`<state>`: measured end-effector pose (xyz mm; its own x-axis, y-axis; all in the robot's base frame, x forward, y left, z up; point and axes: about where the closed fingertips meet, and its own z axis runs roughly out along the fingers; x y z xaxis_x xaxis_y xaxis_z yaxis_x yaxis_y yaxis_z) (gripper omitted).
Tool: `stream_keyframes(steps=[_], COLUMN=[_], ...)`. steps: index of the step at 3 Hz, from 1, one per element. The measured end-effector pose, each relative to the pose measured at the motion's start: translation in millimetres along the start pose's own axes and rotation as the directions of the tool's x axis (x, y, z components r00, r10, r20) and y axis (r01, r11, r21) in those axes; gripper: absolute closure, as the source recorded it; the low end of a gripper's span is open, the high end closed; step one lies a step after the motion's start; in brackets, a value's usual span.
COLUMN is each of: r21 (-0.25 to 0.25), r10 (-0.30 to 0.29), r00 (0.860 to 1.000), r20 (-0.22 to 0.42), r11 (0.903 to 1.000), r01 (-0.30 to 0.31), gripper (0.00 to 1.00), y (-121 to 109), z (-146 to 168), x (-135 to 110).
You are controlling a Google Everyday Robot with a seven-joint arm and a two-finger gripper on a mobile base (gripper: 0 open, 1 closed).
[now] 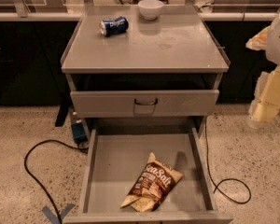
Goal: Pick brown chip bag from middle drawer and place on counter
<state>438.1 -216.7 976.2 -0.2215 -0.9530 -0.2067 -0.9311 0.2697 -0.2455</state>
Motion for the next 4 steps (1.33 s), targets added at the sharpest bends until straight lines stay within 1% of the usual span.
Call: stream_keyframes(steps=[1, 2, 3, 4], r21=[0.0, -0.041, -0.098, -0.138], r10=[0.0, -0.001, -0.023, -0.038], r00=[1.0, 0.999, 0.992, 0.982], r20=[0.0, 0.047, 0.128, 0.187], r11=[1.0, 0.9991, 0.9946, 0.9882], r01=[0.0, 0.003, 0.035, 0.065], gripper=[0.0, 0.0, 0.0, 0.0], y=[0, 10, 29, 50], z=[0, 26, 84, 165], x=[0, -3, -9, -11])
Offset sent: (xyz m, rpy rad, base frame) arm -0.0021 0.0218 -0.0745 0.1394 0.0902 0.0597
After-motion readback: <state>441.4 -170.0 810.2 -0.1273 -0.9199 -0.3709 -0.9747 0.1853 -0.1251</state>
